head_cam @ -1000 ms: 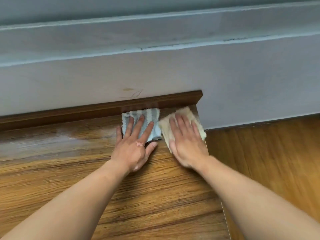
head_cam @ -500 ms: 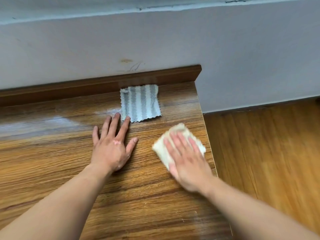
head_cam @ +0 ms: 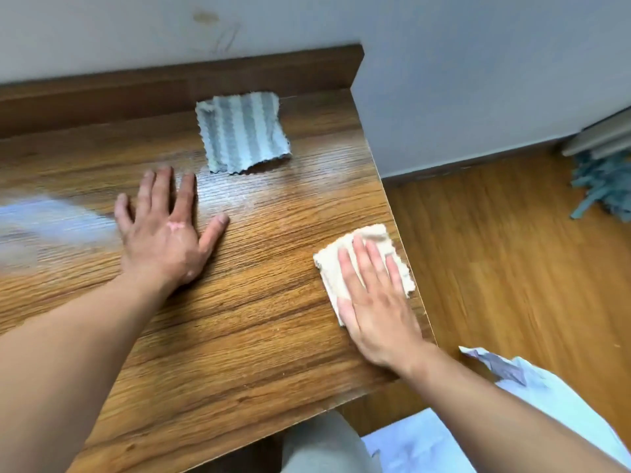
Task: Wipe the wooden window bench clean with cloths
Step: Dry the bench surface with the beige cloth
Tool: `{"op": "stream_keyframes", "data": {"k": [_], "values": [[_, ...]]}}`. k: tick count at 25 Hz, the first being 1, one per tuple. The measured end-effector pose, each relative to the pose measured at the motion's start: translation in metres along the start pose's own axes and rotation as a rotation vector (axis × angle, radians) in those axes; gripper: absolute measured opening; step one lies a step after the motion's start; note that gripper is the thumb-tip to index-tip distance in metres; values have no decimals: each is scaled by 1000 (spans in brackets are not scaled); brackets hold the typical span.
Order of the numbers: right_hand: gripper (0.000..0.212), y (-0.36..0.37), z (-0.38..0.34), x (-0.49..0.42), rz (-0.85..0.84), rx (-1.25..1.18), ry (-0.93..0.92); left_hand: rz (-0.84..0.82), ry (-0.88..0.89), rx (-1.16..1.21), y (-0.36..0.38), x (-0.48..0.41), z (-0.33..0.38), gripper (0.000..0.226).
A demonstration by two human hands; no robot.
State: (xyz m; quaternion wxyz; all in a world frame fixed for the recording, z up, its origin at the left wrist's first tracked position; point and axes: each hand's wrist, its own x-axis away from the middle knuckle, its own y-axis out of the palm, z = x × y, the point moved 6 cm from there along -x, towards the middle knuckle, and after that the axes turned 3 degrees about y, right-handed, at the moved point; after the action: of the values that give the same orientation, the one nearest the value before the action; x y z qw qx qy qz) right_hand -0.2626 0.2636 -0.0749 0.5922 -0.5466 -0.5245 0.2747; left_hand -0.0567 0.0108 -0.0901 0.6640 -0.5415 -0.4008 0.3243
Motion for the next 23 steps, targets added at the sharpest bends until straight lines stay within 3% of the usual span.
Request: {"op": "stream_keyframes", "data": {"k": [3, 7, 10, 12, 13, 14, 15, 17, 18, 19, 21, 23], "values": [[79, 39, -32, 91, 29, -75, 121, -24, 43, -7, 3, 1, -2, 92], [55, 51, -85, 120, 259, -321, 221, -67, 88, 14, 5, -1, -4, 97], [32, 15, -89, 129, 390, -868, 367, -81, 89, 38, 3, 0, -2, 99], [26, 0, -73, 120, 251, -1527, 449, -66, 94, 33, 2, 2, -1, 99], [28, -3, -55, 115, 235, -1736, 499, -55, 100, 31, 1, 2, -1, 99], [27, -8, -35, 113, 253, -1763, 556, -49, 105, 31, 2, 2, -1, 100], [26, -12, -15, 113, 271, -1577, 643, -51, 108, 31, 2, 2, -2, 100], [34, -19, 15, 125, 382, -888, 785, -51, 111, 33, 3, 2, -3, 101], [43, -21, 13, 129, 447, -609, 748, -49, 111, 35, 3, 2, -3, 100], [53, -20, 0, 126, 442, -448, 632, -49, 110, 36, 3, 1, -3, 100], [71, 3, -34, 104, 273, -268, 428, -44, 111, 31, 1, 2, -2, 99], [81, 33, -59, 81, 150, -153, 421, -33, 113, 27, 1, 5, -1, 97]]}}
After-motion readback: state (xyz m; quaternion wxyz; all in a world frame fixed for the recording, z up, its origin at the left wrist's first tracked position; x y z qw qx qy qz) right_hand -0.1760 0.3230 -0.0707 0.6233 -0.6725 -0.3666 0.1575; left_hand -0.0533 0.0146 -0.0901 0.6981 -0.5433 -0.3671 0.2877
